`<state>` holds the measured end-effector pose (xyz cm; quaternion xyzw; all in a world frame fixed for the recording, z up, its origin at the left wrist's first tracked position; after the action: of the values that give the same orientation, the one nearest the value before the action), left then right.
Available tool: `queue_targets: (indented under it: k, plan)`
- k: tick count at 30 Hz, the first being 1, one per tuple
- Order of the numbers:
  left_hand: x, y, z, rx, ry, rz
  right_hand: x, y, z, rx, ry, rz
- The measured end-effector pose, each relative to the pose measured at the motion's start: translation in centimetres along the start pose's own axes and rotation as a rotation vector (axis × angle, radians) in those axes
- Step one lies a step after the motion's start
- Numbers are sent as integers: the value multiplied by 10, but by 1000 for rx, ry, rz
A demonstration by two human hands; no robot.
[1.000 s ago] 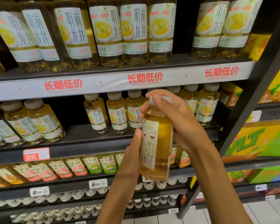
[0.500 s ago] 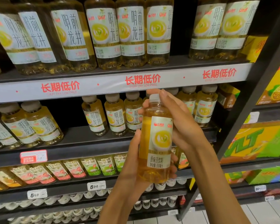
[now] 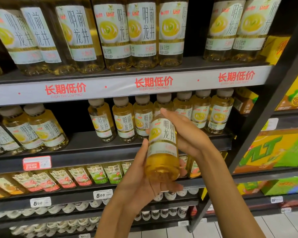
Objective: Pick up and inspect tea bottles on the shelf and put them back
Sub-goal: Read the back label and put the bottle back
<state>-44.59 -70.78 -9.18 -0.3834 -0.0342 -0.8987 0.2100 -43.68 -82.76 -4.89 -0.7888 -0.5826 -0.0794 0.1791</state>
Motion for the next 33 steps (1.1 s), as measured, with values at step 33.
queue_targets:
  k: [33]
  plan:
    - [37, 35, 76, 547, 906, 13, 11, -49, -90, -727, -133, 174]
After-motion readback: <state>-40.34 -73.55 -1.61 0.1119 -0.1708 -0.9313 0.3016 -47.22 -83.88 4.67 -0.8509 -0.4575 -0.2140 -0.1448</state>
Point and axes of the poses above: each hand's wrist, its own y-axis towards the middle knuckle, its own x-axis out of the palm, z = x × y, the point moved 5 cm from there along y, towards the middle knuckle, and after that the axes turned 6 degrees about x, right-handed, at the moved point
